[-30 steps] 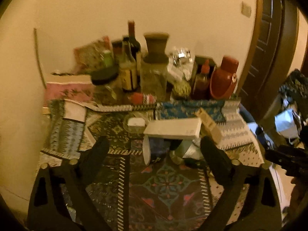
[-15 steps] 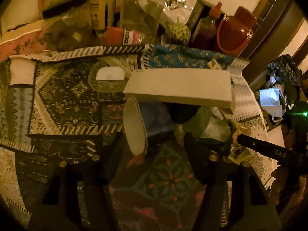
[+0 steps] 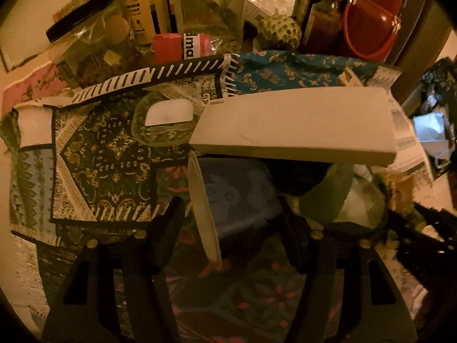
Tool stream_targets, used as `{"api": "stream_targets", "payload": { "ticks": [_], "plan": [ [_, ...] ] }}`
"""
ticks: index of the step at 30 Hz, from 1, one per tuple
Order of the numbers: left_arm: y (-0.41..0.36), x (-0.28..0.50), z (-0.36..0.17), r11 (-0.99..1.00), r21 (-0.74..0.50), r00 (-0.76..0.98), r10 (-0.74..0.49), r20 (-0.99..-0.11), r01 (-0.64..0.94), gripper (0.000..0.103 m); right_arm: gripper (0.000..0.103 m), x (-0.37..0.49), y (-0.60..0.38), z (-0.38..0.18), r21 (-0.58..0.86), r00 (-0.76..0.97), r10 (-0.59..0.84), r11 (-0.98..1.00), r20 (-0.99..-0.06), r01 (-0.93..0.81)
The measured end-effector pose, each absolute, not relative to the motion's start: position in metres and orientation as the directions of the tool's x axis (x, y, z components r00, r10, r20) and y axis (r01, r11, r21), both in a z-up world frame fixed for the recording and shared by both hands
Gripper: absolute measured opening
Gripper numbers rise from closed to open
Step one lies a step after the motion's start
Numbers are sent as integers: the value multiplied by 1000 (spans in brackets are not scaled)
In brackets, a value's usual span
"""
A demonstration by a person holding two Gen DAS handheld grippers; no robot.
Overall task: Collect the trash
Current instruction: 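Grasp the yellow chip bag with the right tool while the left tool grasps the dark paper cup, then lift the chip bag and paper cup and carry them toward the white bin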
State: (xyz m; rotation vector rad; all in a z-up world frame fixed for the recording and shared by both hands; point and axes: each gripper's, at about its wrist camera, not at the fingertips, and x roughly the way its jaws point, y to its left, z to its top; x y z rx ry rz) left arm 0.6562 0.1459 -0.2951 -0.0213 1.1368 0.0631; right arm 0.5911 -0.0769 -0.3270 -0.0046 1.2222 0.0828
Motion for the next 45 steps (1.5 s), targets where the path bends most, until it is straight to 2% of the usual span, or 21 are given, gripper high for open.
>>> {"api": "stream_targets", "payload": {
  "ticks": [2, 3, 6, 9, 16, 23, 32, 39, 45],
  "plan": [
    [146, 657, -297, 997, 33, 416, 58, -908, -66, 54, 30, 591, -80, -327, 41, 347, 61, 997, -936, -64],
    [146, 657, -298, 997, 39, 411, 65, -909, -71, 42, 28, 590, -83, -327, 50, 346, 69, 997, -936, -65],
    [150, 656, -297, 995, 41, 407, 76, -910, -96, 38, 16, 594, -95, -326, 111, 331, 126, 992, -935, -65],
    [154, 650, -288, 994, -2, 422, 44, -906, -108, 31, 15, 595, -109, -324, 158, 312, 167, 986, -935, -53],
    [156, 623, -248, 988, -88, 495, -13, -869, -128, 31, 14, 582, -139, -302, 213, 348, 224, 974, -910, -72],
    [128, 592, -193, 984, -110, 592, -7, -806, -139, 30, 14, 565, -154, -253, 253, 431, 287, 958, -855, -136],
    [71, 527, -117, 981, -108, 722, 40, -691, -158, 30, 14, 530, -188, -181, 246, 569, 364, 929, -737, -276],
    [30, 472, -69, 987, -59, 791, 81, -607, -146, 30, 14, 496, -206, -134, 256, 636, 432, 900, -639, -353],
    [16, 434, -38, 993, -51, 837, 59, -545, -103, 30, 14, 460, -212, -101, 275, 682, 465, 885, -565, -376]
  ]
}}
